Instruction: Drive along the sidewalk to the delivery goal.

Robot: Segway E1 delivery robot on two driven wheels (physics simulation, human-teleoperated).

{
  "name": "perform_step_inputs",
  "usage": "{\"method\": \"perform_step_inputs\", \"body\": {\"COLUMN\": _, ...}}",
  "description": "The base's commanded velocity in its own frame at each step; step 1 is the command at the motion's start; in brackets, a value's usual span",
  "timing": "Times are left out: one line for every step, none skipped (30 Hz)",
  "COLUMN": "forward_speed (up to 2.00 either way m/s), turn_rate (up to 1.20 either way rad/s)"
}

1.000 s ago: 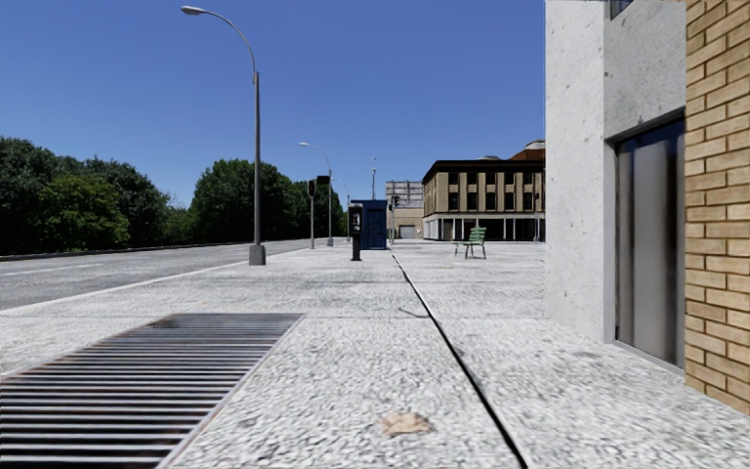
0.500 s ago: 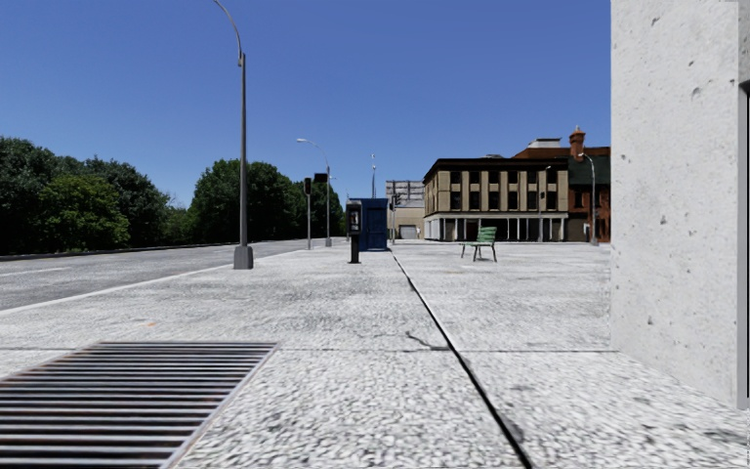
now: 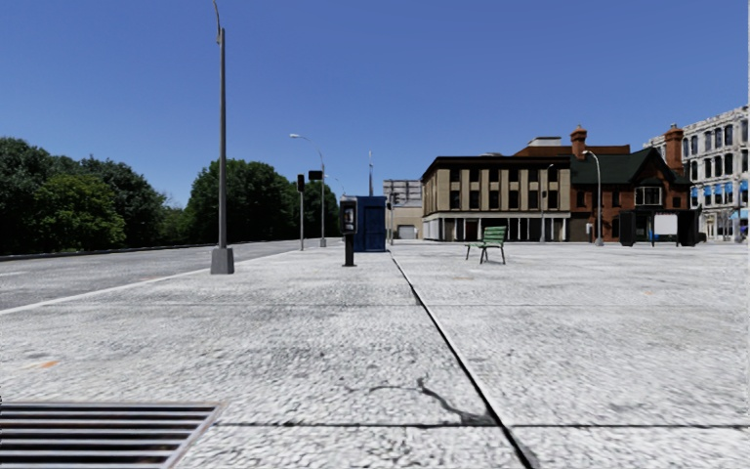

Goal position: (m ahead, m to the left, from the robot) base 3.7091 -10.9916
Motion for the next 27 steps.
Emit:
{"method": "perform_step_inputs", "body": {"forward_speed": 2.0, "turn_rate": -0.21}}
{"method": "perform_step_inputs", "body": {"forward_speed": 2.0, "turn_rate": -0.3}}
{"method": "perform_step_inputs", "body": {"forward_speed": 1.81, "turn_rate": -0.36}}
{"method": "perform_step_inputs", "body": {"forward_speed": 1.81, "turn_rate": -0.36}}
{"method": "perform_step_inputs", "body": {"forward_speed": 1.46, "turn_rate": -0.41}}
{"method": "perform_step_inputs", "body": {"forward_speed": 1.32, "turn_rate": -0.47}}
{"method": "perform_step_inputs", "body": {"forward_speed": 1.26, "turn_rate": -0.52}}
{"method": "perform_step_inputs", "body": {"forward_speed": 1.22, "turn_rate": -0.57}}
{"method": "perform_step_inputs", "body": {"forward_speed": 1.2, "turn_rate": -0.61}}
{"method": "perform_step_inputs", "body": {"forward_speed": 1.2, "turn_rate": -0.61}}
{"method": "perform_step_inputs", "body": {"forward_speed": 1.19, "turn_rate": -0.62}}
{"method": "perform_step_inputs", "body": {"forward_speed": 1.19, "turn_rate": -0.62}}
{"method": "perform_step_inputs", "body": {"forward_speed": 1.19, "turn_rate": -0.62}}
{"method": "perform_step_inputs", "body": {"forward_speed": 1.19, "turn_rate": -0.62}}
{"method": "perform_step_inputs", "body": {"forward_speed": 1.19, "turn_rate": -0.62}}
{"method": "perform_step_inputs", "body": {"forward_speed": 1.19, "turn_rate": -0.62}}
{"method": "perform_step_inputs", "body": {"forward_speed": 1.19, "turn_rate": -0.62}}
{"method": "perform_step_inputs", "body": {"forward_speed": 1.19, "turn_rate": -0.62}}
{"method": "perform_step_inputs", "body": {"forward_speed": 1.19, "turn_rate": -0.62}}
{"method": "perform_step_inputs", "body": {"forward_speed": 1.21, "turn_rate": -0.62}}
{"method": "perform_step_inputs", "body": {"forward_speed": 1.21, "turn_rate": -0.62}}
{"method": "perform_step_inputs", "body": {"forward_speed": 1.24, "turn_rate": -0.62}}
{"method": "perform_step_inputs", "body": {"forward_speed": 1.25, "turn_rate": -0.62}}
{"method": "perform_step_inputs", "body": {"forward_speed": 1.27, "turn_rate": -0.62}}
{"method": "perform_step_inputs", "body": {"forward_speed": 1.28, "turn_rate": -0.62}}
{"method": "perform_step_inputs", "body": {"forward_speed": 1.28, "turn_rate": -0.62}}
{"method": "perform_step_inputs", "body": {"forward_speed": 1.3, "turn_rate": -0.62}}
